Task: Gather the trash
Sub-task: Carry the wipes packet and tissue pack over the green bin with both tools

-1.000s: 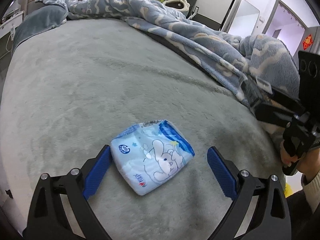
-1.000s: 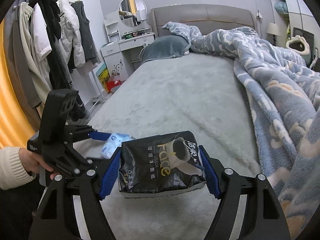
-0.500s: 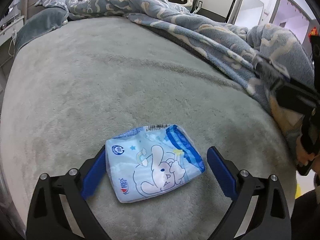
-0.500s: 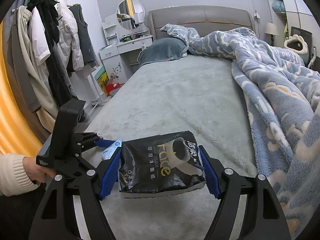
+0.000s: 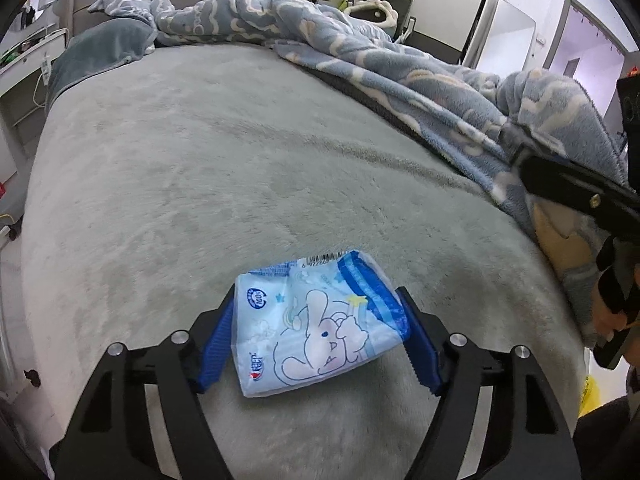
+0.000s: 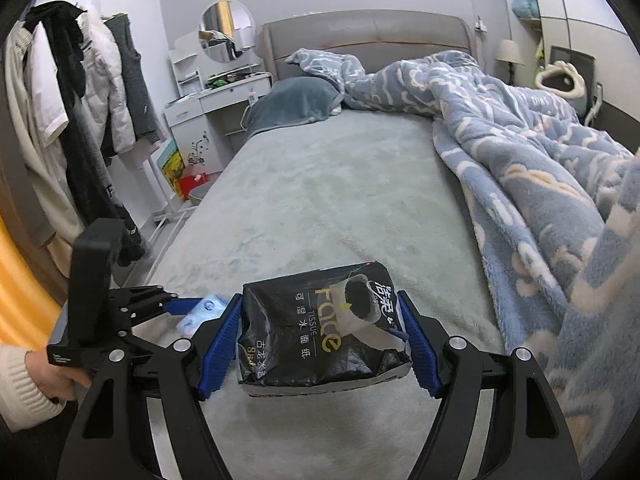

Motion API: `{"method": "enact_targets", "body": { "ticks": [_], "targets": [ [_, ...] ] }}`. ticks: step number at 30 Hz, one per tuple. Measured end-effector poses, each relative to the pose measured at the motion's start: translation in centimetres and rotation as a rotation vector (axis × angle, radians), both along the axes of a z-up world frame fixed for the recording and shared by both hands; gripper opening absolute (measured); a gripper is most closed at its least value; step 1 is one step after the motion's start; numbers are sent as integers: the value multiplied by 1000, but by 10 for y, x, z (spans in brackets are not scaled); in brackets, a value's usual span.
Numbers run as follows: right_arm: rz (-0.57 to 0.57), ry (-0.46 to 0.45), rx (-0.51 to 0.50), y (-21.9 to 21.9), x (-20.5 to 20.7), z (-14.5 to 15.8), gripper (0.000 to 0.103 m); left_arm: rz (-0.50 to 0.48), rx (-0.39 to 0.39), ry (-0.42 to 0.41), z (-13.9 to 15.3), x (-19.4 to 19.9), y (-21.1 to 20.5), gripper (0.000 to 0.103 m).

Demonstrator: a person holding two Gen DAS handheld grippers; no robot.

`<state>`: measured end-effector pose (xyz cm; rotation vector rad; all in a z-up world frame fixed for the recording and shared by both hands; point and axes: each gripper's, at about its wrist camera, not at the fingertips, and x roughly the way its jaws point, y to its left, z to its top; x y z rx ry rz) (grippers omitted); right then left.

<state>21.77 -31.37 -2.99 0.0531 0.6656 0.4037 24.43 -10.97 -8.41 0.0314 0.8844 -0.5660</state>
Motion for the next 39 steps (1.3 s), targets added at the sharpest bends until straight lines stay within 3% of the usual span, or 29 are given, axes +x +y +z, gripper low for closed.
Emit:
{"method": "enact_targets", "body": {
  "ticks": [28, 39],
  "targets": [
    [-34, 90, 28, 77, -63, -6, 75, 168, -114, -20, 47, -82, 107, 77],
    [-6, 98, 35, 128, -74, -8, 75, 259, -74, -39, 52, -105, 159, 77]
  ]
}}
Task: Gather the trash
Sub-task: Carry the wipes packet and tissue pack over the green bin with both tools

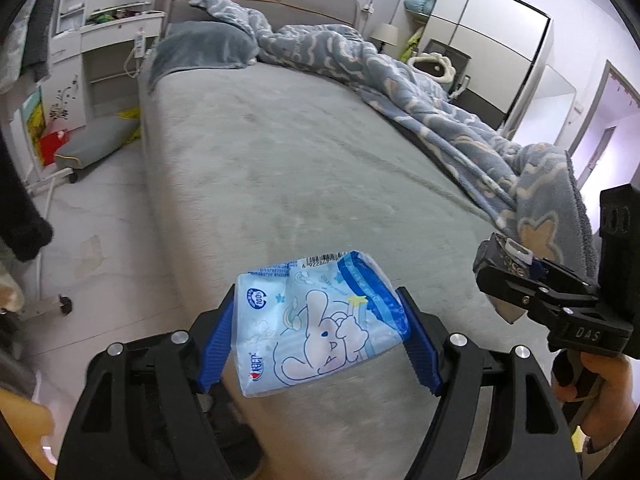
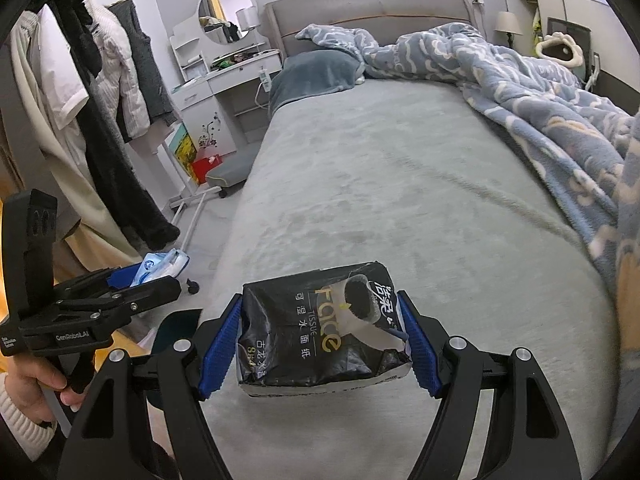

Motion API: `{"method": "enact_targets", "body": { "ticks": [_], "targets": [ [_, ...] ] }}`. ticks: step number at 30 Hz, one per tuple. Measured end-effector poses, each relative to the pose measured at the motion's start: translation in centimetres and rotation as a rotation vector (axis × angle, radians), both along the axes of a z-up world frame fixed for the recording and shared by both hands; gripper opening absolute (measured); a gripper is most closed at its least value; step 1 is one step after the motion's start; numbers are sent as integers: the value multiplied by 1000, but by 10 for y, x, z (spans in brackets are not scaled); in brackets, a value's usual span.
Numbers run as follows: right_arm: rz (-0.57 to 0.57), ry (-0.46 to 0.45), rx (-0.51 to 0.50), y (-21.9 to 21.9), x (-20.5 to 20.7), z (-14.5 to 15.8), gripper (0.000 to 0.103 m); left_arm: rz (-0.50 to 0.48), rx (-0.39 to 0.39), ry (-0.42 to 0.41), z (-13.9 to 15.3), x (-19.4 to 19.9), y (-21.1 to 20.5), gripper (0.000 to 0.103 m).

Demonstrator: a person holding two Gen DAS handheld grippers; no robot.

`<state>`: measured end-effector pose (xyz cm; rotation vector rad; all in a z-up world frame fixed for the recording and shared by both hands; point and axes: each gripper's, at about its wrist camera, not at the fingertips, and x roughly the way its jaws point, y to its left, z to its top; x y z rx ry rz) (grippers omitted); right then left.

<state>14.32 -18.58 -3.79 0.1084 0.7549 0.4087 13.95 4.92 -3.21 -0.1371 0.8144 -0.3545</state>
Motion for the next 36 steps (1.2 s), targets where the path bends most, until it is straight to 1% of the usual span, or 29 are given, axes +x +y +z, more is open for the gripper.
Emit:
{"method": "enact_targets", "body": {
  "ticks": [3, 6, 13, 18, 23, 30, 36],
  "targets": [
    [20, 0, -1, 17, -1, 1, 75, 24, -10, 6, 0, -2, 17, 77],
    [40, -2, 2, 34, 0, 3, 75, 50, 8, 2, -2, -6, 35, 77],
    [99, -1, -3, 76, 8, 6, 75, 107, 28, 25, -10, -6, 75, 77],
    [151, 2, -16, 108, 12, 6, 75, 143, 54, 84, -24, -1, 99, 77],
    [183, 12, -26, 131, 14, 2, 75, 175, 45, 137, -36, 0, 124, 77],
    [217, 28, -35, 159, 16, -4, 75, 191, 50, 202, -54, -2, 151, 77],
    [246, 37, -41, 183, 19, -7, 75, 196, 56, 245, -66, -2, 167, 77]
  ]
}}
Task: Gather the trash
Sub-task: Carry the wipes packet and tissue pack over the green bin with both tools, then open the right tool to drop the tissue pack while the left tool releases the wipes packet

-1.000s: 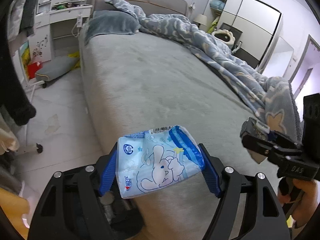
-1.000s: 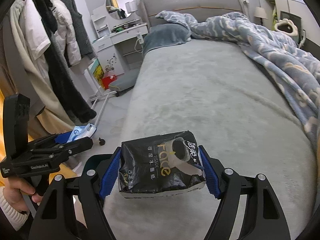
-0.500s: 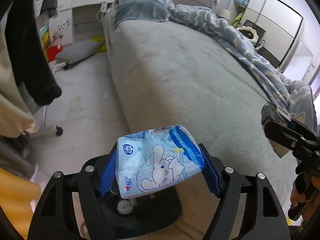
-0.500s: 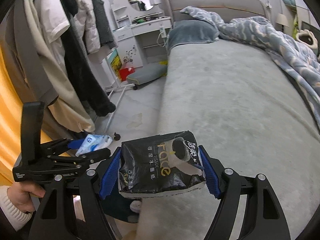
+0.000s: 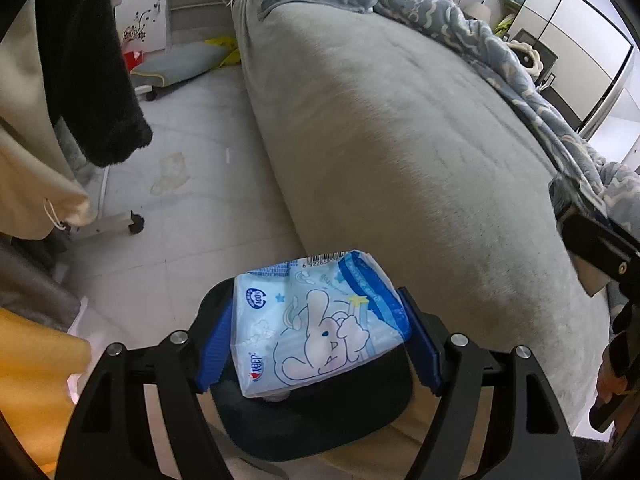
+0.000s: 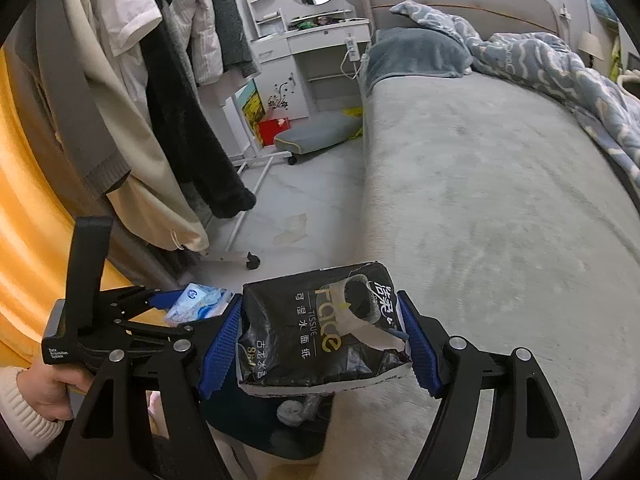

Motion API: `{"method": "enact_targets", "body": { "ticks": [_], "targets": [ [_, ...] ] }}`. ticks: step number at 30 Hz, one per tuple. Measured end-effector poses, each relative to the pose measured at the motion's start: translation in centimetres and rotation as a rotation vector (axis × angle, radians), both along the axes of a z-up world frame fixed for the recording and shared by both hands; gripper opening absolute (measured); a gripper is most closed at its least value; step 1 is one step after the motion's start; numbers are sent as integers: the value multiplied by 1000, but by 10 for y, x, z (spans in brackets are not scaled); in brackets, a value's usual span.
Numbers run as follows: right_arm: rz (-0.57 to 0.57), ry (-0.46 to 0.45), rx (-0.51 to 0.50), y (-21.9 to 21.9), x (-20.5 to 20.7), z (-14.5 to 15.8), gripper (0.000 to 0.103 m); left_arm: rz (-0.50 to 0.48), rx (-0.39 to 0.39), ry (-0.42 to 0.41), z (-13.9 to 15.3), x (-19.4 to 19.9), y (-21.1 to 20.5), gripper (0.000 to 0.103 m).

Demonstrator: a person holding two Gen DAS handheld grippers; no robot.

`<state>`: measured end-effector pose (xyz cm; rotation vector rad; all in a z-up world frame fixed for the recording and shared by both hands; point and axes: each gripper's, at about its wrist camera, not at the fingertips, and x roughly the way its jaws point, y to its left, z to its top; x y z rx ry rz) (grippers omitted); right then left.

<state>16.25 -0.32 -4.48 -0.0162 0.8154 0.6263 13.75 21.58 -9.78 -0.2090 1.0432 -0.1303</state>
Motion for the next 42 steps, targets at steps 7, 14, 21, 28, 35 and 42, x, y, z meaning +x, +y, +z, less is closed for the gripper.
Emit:
{"method": "enact_targets", "body": {
  "ticks": [7, 14, 21, 28, 35, 42],
  "targets": [
    [33, 13, -11, 26, 3, -6, 75, 9, -21, 94, -22, -2, 23, 78],
    [47, 41, -35, 48, 8, -19, 75, -16, -62, 145, -33, -4, 37, 84],
    [60, 63, -58, 67, 11, -29, 75, 5, -72, 127, -31, -9, 55, 86],
    [67, 110, -100, 83, 15, -48, 75, 21, -63, 98, -25, -13, 73, 86],
    [88, 167, -160, 100, 17, -71, 75, 40, -63, 20, -9, -19, 90, 86],
    [113, 228, -230, 111, 18, -94, 75, 43, -67, -95, 14, -24, 93, 86]
  ]
}}
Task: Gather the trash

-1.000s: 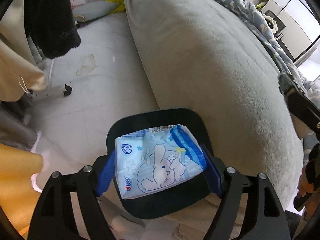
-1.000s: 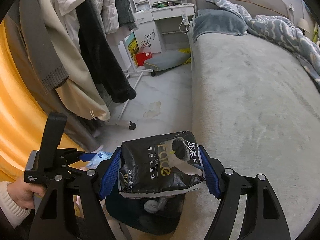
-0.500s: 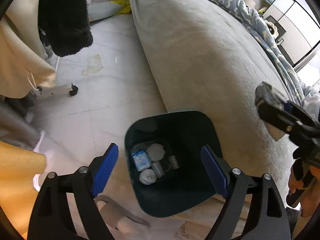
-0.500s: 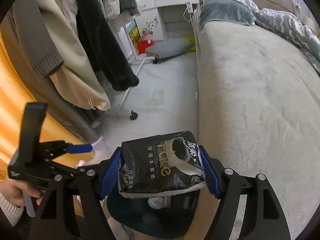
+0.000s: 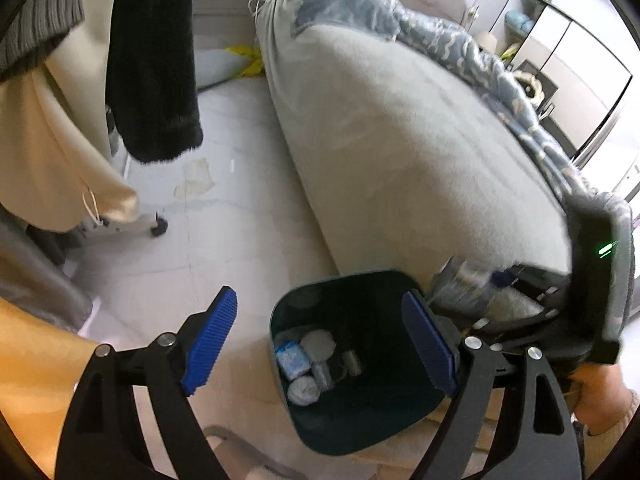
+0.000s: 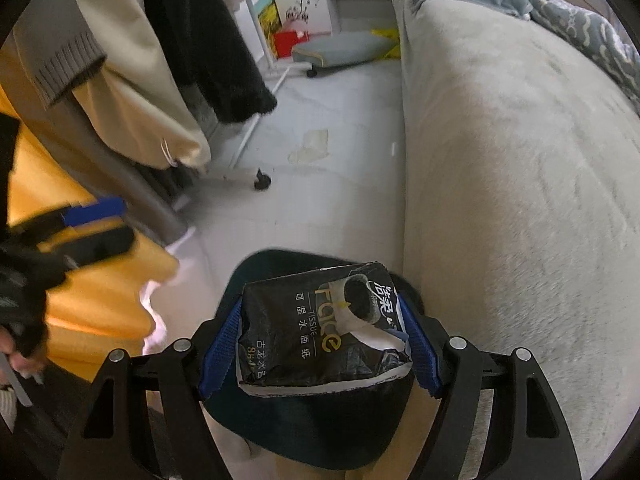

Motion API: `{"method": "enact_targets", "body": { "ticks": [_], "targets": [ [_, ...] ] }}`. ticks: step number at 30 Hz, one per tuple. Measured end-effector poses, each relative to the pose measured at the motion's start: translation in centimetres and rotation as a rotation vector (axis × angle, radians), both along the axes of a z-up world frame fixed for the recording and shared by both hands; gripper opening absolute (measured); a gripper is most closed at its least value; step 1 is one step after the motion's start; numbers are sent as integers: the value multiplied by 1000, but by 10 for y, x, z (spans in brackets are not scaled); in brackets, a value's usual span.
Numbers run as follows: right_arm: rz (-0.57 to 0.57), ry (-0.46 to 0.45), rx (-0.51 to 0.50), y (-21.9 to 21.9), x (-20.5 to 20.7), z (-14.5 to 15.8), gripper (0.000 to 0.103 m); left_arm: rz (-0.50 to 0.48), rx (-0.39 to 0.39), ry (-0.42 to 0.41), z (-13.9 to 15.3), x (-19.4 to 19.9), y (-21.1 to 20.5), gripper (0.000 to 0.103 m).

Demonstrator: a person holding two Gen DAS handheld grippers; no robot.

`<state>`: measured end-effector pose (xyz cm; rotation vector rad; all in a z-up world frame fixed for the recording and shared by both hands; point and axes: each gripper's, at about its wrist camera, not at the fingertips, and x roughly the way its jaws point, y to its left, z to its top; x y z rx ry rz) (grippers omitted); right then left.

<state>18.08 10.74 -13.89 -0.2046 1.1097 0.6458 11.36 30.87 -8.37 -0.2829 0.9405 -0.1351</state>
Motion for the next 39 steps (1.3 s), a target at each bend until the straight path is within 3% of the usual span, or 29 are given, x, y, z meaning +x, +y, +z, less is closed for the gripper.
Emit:
{"method": "enact_targets", "body": {
  "ticks": [8, 17, 23, 30, 34, 39],
  "targets": [
    [36, 38, -45, 6, -6, -13, 75, -10, 46, -149, 24, -7, -10, 86],
    [70, 89, -98, 4, -13, -24, 85, 23, -1, -245, 50, -9, -11, 91],
    [32, 24, -92, -19, -19, -2, 86, 52, 22, -272, 67, -12, -21, 97],
    [-63, -48, 17, -60, -28, 36, 91, 49, 90, -285, 80, -14, -51, 98],
    [-105, -125, 33, -82, -46, 54, 93, 13, 181, -273, 81, -16, -83, 98],
    [-152, -236, 55, -120, -71, 82, 99, -4, 279, -319, 87, -32, -116, 99]
  ]
}}
